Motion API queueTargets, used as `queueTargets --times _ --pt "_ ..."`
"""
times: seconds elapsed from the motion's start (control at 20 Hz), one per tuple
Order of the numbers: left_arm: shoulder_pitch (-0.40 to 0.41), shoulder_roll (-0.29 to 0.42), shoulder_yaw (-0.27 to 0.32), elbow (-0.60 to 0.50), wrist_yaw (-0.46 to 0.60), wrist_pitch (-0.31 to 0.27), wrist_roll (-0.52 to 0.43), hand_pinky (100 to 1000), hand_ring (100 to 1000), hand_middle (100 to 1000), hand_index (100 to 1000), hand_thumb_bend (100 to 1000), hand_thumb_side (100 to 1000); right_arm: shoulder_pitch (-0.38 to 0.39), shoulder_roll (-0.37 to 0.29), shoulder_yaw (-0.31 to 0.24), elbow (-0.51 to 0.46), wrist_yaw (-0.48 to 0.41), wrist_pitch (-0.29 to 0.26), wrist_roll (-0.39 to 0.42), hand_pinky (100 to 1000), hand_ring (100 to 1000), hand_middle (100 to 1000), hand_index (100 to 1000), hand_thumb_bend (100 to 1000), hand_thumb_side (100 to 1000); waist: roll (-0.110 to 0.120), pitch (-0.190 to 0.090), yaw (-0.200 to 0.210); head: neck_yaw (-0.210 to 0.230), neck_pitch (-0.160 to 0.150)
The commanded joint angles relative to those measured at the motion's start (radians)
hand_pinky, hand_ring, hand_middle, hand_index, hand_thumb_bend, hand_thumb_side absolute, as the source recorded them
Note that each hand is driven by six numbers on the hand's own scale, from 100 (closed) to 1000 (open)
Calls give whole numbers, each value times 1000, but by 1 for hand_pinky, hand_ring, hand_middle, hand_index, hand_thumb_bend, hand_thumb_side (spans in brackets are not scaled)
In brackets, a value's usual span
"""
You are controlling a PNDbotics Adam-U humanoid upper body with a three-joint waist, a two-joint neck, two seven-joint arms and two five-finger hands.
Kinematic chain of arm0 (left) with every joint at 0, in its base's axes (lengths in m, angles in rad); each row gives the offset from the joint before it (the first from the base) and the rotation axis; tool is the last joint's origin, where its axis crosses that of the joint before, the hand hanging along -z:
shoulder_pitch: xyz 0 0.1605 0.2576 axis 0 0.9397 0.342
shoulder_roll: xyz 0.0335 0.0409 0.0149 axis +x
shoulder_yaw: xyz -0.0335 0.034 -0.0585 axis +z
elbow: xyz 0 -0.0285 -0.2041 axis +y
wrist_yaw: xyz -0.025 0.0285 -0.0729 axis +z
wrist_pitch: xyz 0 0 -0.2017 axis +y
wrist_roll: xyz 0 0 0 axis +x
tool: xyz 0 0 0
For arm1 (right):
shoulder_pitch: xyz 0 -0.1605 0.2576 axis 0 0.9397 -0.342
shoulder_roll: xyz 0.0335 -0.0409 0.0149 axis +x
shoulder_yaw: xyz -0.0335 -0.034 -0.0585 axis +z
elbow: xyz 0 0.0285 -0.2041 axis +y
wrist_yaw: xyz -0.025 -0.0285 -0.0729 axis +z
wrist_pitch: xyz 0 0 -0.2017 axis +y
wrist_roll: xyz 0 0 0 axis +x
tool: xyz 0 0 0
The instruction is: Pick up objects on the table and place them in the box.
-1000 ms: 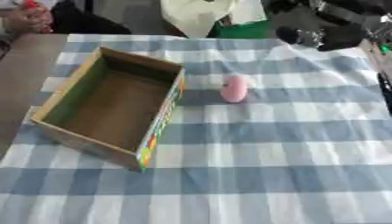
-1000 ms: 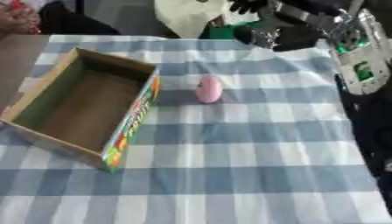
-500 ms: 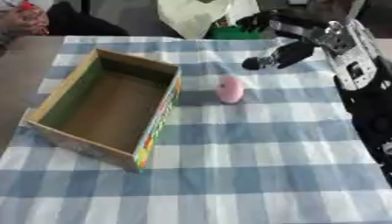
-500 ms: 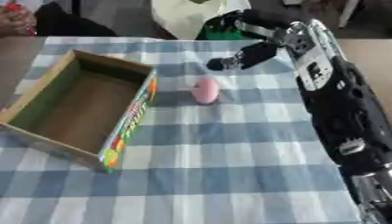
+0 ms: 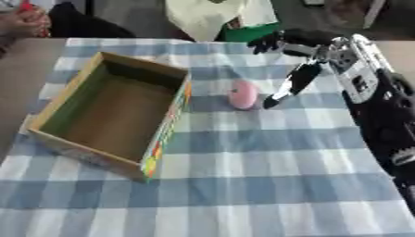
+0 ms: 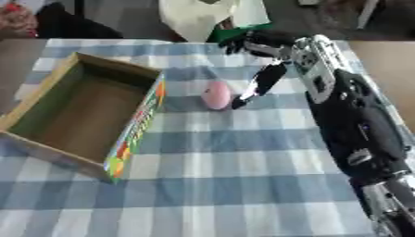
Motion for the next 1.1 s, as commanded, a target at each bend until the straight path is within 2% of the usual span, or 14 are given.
queueTargets --times 0.05,0.3,0.6,0.85,1.1 --pt "-1 19 -3 -17 6 -2 -6 502 387 651 760 185 567 -34 3 -11 20 44 -71 109 819 853 817 1000 839 516 3 -15 3 -5 0" --pt "-2 17 -5 -17 7 0 -10 502 386 651 759 186 566 -43 34 -17 61 107 -23 74 809 839 801 1000 808 552 3 -12 9 -12 -5" --pt "-4 12 -5 -17 8 1 -13 503 385 651 759 186 565 -41 60 -22 102 165 15 21 803 829 773 981 772 542 1 -5 17 -19 -8" --pt "-6 9 -4 -17 9 2 -16 504 385 652 759 186 564 -36 69 -21 132 214 26 -20 798 820 756 950 725 551 0 2 20 -21 -8" --pt "-6 8 -3 -17 9 2 -18 506 384 652 758 188 564 -38 69 -18 136 224 20 -58 791 808 715 894 625 592 -1 6 19 -18 0"
